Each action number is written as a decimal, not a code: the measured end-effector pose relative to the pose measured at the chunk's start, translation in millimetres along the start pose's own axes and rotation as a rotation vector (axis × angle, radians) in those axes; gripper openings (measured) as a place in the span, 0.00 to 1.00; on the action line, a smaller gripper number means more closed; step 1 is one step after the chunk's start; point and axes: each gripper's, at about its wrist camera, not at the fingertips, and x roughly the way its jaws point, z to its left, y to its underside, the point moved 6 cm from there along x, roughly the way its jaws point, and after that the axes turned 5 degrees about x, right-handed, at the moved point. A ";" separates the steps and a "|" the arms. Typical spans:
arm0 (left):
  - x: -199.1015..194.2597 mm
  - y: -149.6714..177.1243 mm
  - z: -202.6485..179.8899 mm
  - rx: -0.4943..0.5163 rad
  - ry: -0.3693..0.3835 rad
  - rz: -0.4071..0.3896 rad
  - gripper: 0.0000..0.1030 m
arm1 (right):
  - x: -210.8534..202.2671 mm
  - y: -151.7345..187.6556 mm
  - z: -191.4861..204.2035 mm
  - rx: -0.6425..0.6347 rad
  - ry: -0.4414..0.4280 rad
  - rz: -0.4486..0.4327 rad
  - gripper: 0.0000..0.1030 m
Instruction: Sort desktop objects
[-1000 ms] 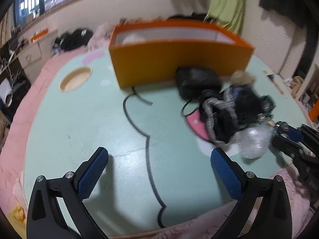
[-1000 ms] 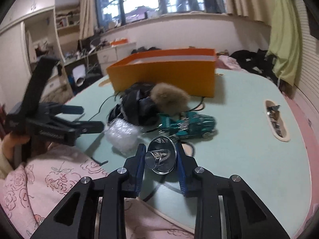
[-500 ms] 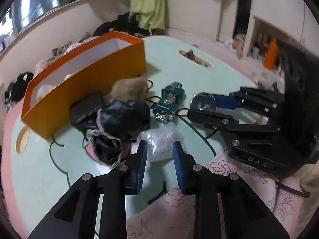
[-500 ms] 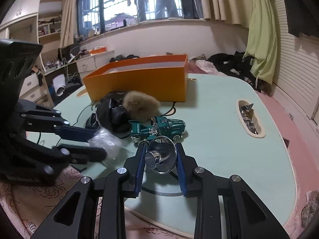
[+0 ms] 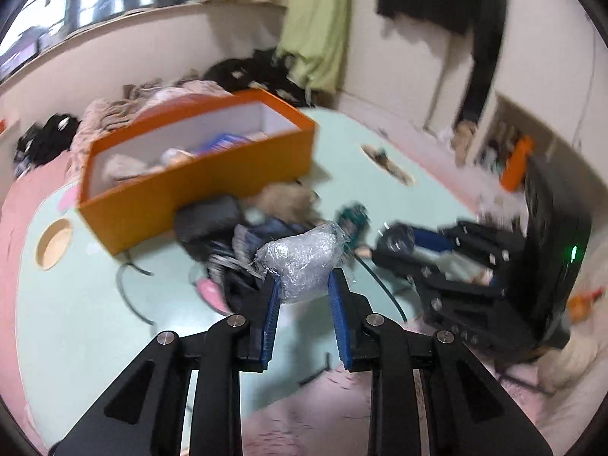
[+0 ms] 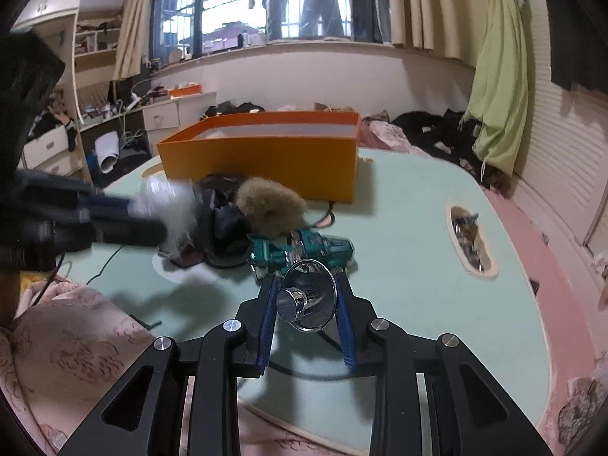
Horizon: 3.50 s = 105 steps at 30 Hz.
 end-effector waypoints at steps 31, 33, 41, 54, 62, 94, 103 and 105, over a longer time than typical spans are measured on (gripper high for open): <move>3.8 -41.8 82.6 -0.186 -0.201 -0.045 0.79 | 41.9 -100.2 -23.0 0.113 0.029 0.083 0.87; 5.6 -25.8 70.2 -0.163 -0.193 -0.006 0.79 | 32.1 -73.0 -20.5 0.087 0.044 0.135 0.87; 33.3 37.7 61.2 -0.207 -0.238 0.154 0.80 | 17.3 -5.8 -11.7 0.011 0.141 0.191 0.87; 42.1 48.0 57.7 -0.191 -0.279 0.204 1.00 | 30.0 6.7 -32.9 0.086 0.158 0.192 1.00; 40.6 48.4 57.2 -0.191 -0.278 0.203 1.00 | 29.0 8.3 -31.5 0.085 0.152 0.182 1.00; 28.0 32.0 49.3 -0.200 -0.166 0.112 1.00 | 52.8 -32.0 -11.9 0.059 -0.020 0.237 0.71; 78.8 -1.0 36.0 -0.117 -0.117 0.197 0.73 | 29.5 -46.3 -19.0 0.111 -0.014 0.144 0.72; 73.8 -0.2 29.2 -0.101 -0.081 0.192 0.50 | 30.5 -46.4 -25.9 0.128 -0.010 0.143 0.72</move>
